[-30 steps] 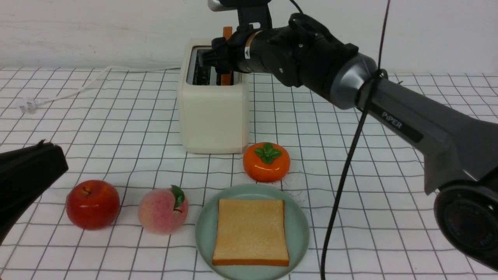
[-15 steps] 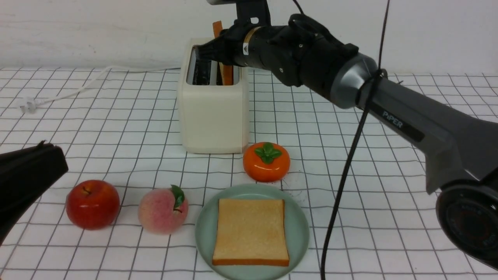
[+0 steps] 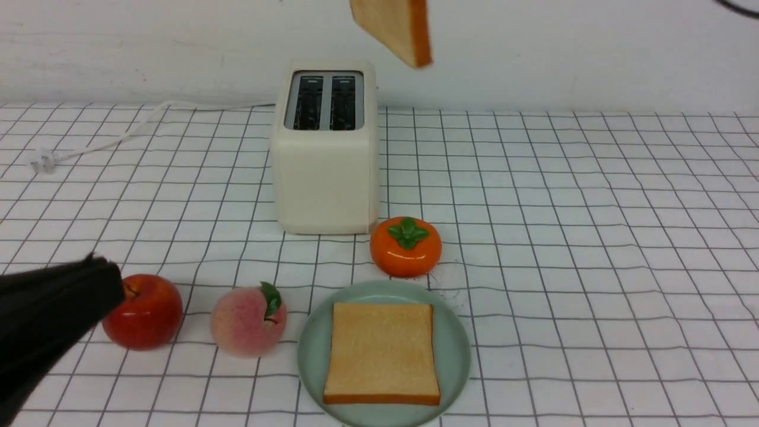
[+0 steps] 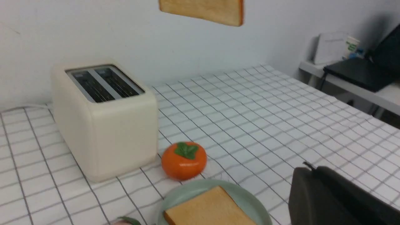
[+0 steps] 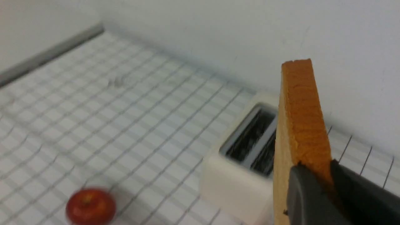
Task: Take toasted bread from bread machine on white checkered table place on plate.
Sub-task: 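Place the held slice of bread on top of the slice on the plate with the right gripper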
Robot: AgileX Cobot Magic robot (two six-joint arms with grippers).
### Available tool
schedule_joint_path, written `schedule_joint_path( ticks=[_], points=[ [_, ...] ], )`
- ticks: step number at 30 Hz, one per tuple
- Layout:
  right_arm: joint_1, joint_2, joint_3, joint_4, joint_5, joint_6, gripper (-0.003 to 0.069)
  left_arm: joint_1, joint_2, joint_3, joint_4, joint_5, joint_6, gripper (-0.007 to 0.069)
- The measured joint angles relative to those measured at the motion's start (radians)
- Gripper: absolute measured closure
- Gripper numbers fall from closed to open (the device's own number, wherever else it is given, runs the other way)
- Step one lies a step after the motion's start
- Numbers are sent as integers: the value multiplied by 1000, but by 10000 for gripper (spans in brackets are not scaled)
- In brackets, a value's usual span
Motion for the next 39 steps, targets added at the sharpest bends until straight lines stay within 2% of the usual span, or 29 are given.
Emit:
schedule_joint_path(
  ticks=[1, 3, 7, 12, 14, 15, 18, 19, 21, 23, 27, 32, 36, 39],
  points=[
    [-3, -13, 6, 12, 12, -8, 576, 0, 0, 0, 0, 5, 0, 636],
    [-33, -95, 128, 154, 148, -82, 576, 0, 0, 0, 0, 57, -13, 636],
    [-75, -198, 350, 305, 211, -116, 576, 0, 0, 0, 0, 118, -21, 636],
    [-90, -207, 661, 528, 91, -232, 576, 0, 0, 0, 32, 228, -23, 636],
    [-96, -186, 707, 580, 40, -276, 576, 0, 0, 0, 49, 251, -23, 636],
    [-111, -151, 759, 667, -12, -331, 576, 0, 0, 0, 66, 283, -23, 634],
    [-163, -68, 790, 831, -48, -443, 576, 0, 0, 0, 88, 318, -33, 634],
    [-167, -62, 791, 842, -49, -450, 576, 0, 0, 0, 89, 321, -35, 634],
    [-211, 17, 791, 964, -62, -533, 576, 0, 0, 0, 106, 334, -69, 634],
    [-237, 73, 791, 1029, -73, -568, 576, 0, 0, 0, 122, 339, -96, 634],
    [-269, 152, 791, 1063, -94, -586, 576, 0, 0, 0, 156, 341, -128, 634],
    [-289, 182, 791, 1021, -136, -586, 570, 0, 0, 0, 167, 343, -134, 632],
    [-291, 183, 791, 954, -163, -587, 496, 0, 0, 0, 168, 343, -135, 632],
    [-305, 178, 791, 894, -156, -587, 326, 0, 0, 0, 175, 343, -135, 632]
  ],
)
